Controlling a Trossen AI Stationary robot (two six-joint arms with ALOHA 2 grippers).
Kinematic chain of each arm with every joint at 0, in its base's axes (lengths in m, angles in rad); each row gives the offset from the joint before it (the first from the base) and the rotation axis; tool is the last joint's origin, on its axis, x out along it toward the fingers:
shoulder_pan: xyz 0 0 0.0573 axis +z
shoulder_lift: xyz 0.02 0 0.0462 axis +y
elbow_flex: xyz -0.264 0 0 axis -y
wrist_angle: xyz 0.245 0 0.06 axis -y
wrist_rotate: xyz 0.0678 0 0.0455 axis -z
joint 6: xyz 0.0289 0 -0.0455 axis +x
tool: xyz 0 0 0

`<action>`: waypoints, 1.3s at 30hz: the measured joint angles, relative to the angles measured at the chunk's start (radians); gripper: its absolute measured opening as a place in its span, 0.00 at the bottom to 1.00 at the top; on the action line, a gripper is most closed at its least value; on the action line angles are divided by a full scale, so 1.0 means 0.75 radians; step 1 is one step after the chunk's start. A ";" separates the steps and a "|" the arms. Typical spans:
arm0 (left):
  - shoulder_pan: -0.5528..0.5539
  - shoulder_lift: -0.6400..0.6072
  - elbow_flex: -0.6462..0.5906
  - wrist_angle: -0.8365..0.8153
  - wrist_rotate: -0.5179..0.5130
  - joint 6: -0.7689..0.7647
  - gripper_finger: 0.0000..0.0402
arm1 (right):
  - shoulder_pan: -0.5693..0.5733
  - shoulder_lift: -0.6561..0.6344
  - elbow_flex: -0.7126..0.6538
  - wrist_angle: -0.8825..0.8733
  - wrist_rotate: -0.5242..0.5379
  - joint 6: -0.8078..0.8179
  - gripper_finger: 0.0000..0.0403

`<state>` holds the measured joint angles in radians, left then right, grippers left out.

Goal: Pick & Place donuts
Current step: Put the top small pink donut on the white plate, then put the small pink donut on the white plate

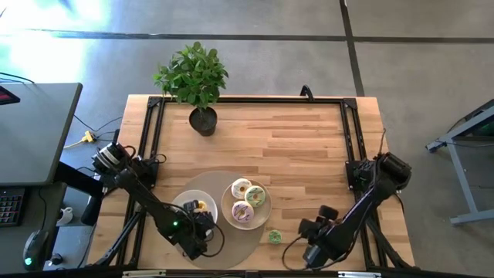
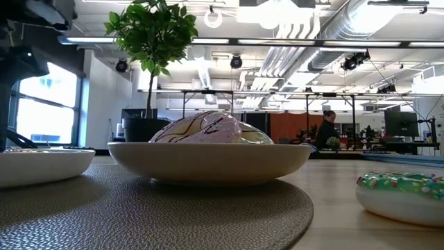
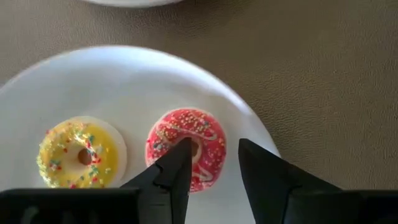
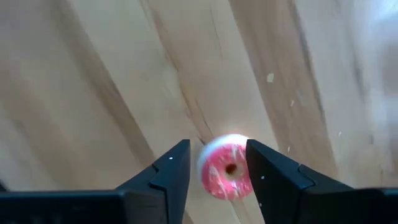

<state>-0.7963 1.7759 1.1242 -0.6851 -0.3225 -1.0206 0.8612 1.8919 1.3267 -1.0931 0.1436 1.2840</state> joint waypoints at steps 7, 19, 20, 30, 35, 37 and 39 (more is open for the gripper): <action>0.000 0.000 0.052 -0.091 -0.003 0.028 0.32 | -0.014 0.000 -0.091 0.001 -0.166 -0.008 0.47; 0.000 -0.001 0.231 -0.318 -0.125 0.034 0.32 | -0.012 0.000 -0.088 0.075 -0.147 0.088 0.49; 0.000 -0.001 0.233 -0.318 -0.132 0.039 0.32 | -0.012 0.000 -0.088 0.070 -0.119 0.118 0.49; -0.003 -0.001 0.236 -0.318 -0.121 0.039 0.32 | -0.010 0.000 -0.088 0.050 -0.138 0.222 0.39; -0.003 -0.001 0.236 -0.318 -0.118 0.038 0.32 | -0.008 0.000 -0.088 0.048 -0.179 0.279 0.37; -0.003 -0.001 0.236 -0.319 -0.118 0.038 0.32 | -0.005 0.000 -0.088 0.049 -0.169 0.293 0.37; -0.003 -0.001 0.236 -0.318 -0.118 0.038 0.32 | -0.004 0.000 -0.088 0.048 -0.159 0.311 0.37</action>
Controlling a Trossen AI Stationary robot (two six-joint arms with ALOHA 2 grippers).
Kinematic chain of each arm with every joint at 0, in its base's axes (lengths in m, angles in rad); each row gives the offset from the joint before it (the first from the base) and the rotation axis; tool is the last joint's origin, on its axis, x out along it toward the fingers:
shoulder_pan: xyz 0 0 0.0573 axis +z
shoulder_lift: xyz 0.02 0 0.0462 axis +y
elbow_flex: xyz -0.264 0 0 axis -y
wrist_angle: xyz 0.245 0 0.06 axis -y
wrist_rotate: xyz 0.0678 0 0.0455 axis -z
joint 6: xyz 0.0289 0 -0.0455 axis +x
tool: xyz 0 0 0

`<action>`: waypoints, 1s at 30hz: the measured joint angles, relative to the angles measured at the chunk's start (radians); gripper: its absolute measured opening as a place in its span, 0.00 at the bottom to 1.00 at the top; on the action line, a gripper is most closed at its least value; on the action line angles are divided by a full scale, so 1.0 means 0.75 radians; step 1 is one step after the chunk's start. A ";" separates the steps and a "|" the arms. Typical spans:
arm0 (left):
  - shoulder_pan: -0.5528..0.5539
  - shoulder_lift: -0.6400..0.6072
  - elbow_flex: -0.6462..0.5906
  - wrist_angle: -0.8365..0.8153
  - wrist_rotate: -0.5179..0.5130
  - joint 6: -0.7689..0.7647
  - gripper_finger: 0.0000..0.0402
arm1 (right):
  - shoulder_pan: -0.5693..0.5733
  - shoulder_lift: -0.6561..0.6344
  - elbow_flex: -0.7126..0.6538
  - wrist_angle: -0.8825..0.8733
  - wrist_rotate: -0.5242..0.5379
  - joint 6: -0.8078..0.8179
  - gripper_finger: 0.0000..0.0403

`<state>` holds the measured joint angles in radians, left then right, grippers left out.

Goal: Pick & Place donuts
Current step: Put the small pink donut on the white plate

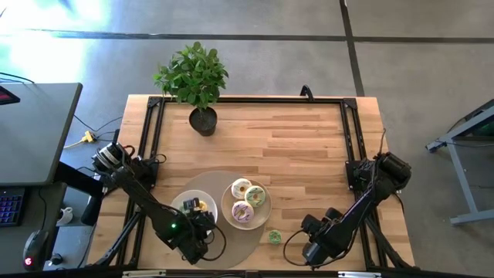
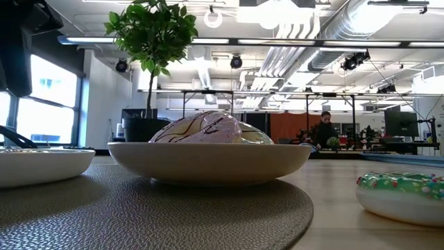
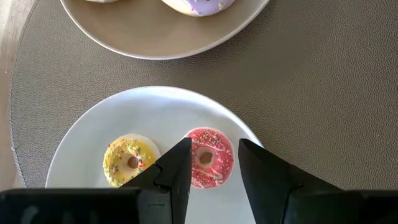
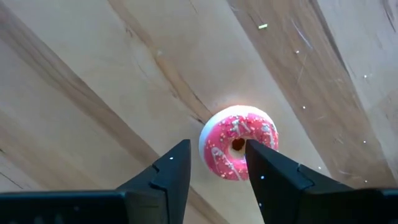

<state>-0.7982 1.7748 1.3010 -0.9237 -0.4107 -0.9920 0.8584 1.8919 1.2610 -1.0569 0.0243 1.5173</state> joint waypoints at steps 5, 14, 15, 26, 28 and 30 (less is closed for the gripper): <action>0.000 0.000 0.000 0.000 0.004 -0.001 0.32 | 0.000 0.008 -0.001 0.000 -0.006 0.026 0.37; 0.000 0.000 0.000 -0.014 0.021 -0.002 0.32 | 0.000 0.071 -0.001 0.000 -0.077 0.027 0.37; 0.000 0.000 0.000 -0.025 0.022 -0.009 0.32 | 0.000 0.071 -0.001 -0.002 -0.071 0.027 0.36; 0.000 0.001 0.049 -0.160 0.114 -0.019 0.32 | -0.060 0.026 -0.001 -0.009 -0.113 -0.010 0.08; -0.001 0.001 0.073 -0.263 0.097 -0.021 0.32 | -0.081 -0.002 -0.001 -0.003 -0.137 -0.010 0.03; -0.001 0.001 0.107 -0.384 0.068 -0.064 0.32 | -0.096 -0.040 -0.001 0.024 -0.132 -0.010 0.03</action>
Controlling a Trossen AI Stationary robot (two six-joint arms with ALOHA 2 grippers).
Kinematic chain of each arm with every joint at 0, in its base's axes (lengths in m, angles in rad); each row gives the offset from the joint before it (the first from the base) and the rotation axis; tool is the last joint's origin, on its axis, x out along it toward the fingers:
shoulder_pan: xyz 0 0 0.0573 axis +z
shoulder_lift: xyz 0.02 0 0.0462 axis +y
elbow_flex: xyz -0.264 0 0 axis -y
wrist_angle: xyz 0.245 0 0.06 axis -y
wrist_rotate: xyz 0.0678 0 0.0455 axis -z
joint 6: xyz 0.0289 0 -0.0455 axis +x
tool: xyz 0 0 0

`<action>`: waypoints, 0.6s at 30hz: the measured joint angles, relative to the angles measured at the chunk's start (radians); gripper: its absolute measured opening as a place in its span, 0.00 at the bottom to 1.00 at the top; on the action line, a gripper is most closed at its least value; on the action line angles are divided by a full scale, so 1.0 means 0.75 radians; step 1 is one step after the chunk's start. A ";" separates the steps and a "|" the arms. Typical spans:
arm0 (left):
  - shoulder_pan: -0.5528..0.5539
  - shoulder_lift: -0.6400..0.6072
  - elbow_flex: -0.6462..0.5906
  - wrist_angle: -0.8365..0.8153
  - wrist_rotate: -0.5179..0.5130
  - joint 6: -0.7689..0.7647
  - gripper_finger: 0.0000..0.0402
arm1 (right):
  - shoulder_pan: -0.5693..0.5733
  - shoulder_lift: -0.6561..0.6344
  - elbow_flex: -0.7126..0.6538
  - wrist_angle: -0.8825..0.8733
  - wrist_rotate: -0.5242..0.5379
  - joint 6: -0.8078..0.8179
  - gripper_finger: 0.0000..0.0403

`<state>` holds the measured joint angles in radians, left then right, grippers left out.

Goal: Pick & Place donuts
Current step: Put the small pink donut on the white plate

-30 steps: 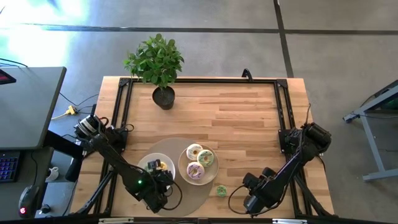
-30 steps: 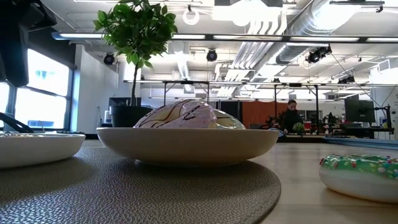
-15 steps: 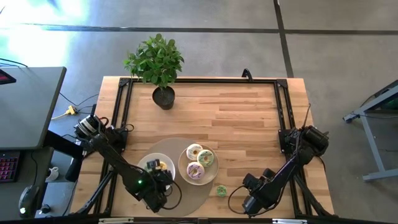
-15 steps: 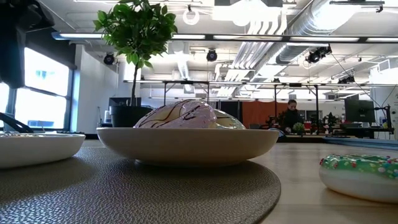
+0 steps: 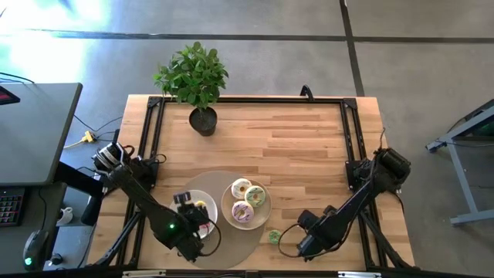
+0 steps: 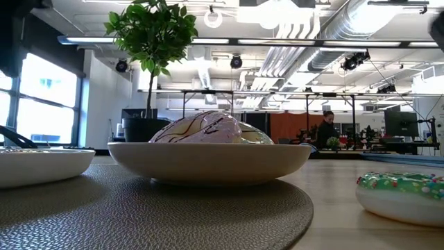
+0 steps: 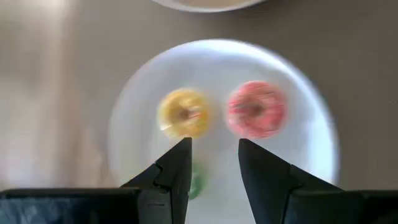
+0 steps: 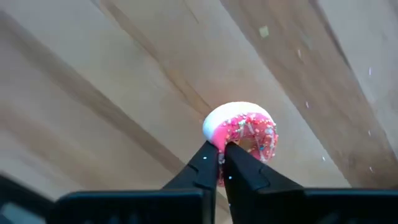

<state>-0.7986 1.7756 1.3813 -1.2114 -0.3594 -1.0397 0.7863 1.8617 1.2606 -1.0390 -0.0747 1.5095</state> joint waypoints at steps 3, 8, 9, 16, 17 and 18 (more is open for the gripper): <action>-0.009 0.000 0.050 -0.214 -0.044 -0.107 0.32 | -0.013 -0.061 0.000 0.076 0.116 -0.024 0.05; -0.042 0.000 0.099 -0.423 -0.129 -0.201 0.32 | -0.044 -0.130 0.001 0.397 0.515 -0.341 0.02; -0.046 0.000 0.103 -0.436 -0.131 -0.205 0.32 | -0.058 -0.132 0.001 0.509 0.604 -0.459 0.02; -0.046 -0.052 0.107 -0.479 -0.115 -0.200 0.32 | -0.220 -0.049 0.004 1.482 0.683 -1.398 0.01; -0.046 -0.070 0.107 -0.479 -0.114 -0.182 0.32 | -0.251 -0.026 0.004 1.576 0.649 -1.498 0.01; -0.047 -0.092 0.107 -0.479 -0.115 -0.178 0.32 | -0.283 0.000 0.004 1.660 0.622 -1.573 0.01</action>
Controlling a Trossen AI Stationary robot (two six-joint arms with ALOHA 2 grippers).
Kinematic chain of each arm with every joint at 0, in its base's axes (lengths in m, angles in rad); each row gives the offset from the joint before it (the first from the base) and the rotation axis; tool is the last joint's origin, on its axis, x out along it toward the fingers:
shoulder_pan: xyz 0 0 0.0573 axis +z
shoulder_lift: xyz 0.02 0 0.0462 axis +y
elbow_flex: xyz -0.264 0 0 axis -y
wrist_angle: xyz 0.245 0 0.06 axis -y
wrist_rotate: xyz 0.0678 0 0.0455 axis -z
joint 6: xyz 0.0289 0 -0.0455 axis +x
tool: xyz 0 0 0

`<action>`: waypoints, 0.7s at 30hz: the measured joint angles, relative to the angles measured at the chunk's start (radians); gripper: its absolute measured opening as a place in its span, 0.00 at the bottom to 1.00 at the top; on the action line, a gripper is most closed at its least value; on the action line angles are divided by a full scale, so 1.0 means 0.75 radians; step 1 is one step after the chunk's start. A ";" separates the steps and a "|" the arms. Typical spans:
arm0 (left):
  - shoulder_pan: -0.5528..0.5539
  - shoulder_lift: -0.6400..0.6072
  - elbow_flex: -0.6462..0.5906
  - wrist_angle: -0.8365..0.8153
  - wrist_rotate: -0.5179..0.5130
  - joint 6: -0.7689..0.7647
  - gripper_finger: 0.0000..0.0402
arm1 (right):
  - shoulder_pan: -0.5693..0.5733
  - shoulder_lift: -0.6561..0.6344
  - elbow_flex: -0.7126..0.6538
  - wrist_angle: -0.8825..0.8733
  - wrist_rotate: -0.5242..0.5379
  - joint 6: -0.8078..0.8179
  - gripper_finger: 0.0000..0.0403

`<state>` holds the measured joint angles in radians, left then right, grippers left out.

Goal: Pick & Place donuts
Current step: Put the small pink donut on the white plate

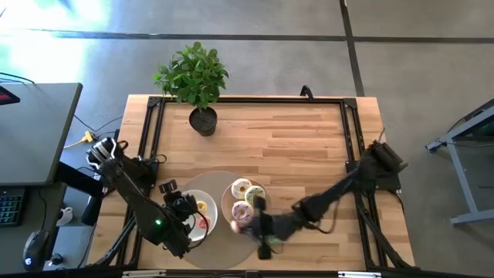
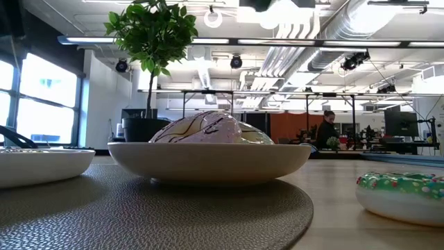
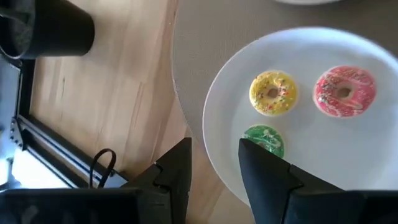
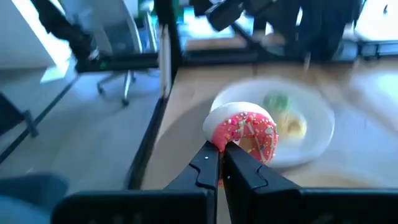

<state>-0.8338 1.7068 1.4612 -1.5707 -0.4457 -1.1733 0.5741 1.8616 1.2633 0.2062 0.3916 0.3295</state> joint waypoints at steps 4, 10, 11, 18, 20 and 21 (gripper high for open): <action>-0.035 -0.114 0.000 -0.001 -0.101 -0.003 0.32 | -0.135 0.109 -0.001 0.267 -0.119 -0.124 0.01; -0.079 -0.258 0.000 -0.001 -0.272 -0.010 0.32 | -0.260 0.276 0.112 0.397 -0.298 -0.128 0.01; -0.079 -0.275 0.000 -0.002 -0.287 -0.013 0.32 | -0.266 0.307 0.156 0.391 -0.311 -0.144 0.01; -0.076 -0.313 0.000 -0.002 -0.308 -0.003 0.32 | -0.270 0.551 0.582 0.049 -0.326 -0.241 0.01; -0.076 -0.311 -0.001 0.001 -0.307 -0.002 0.32 | -0.272 0.629 0.708 -0.044 -0.325 -0.242 0.01; -0.076 -0.311 -0.001 0.001 -0.307 -0.006 0.32 | -0.276 0.668 0.764 -0.072 -0.327 -0.245 0.01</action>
<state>-0.8906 1.4738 1.4609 -1.5701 -0.6757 -1.1780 0.3668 2.3628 1.8360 0.1521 0.1461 0.1461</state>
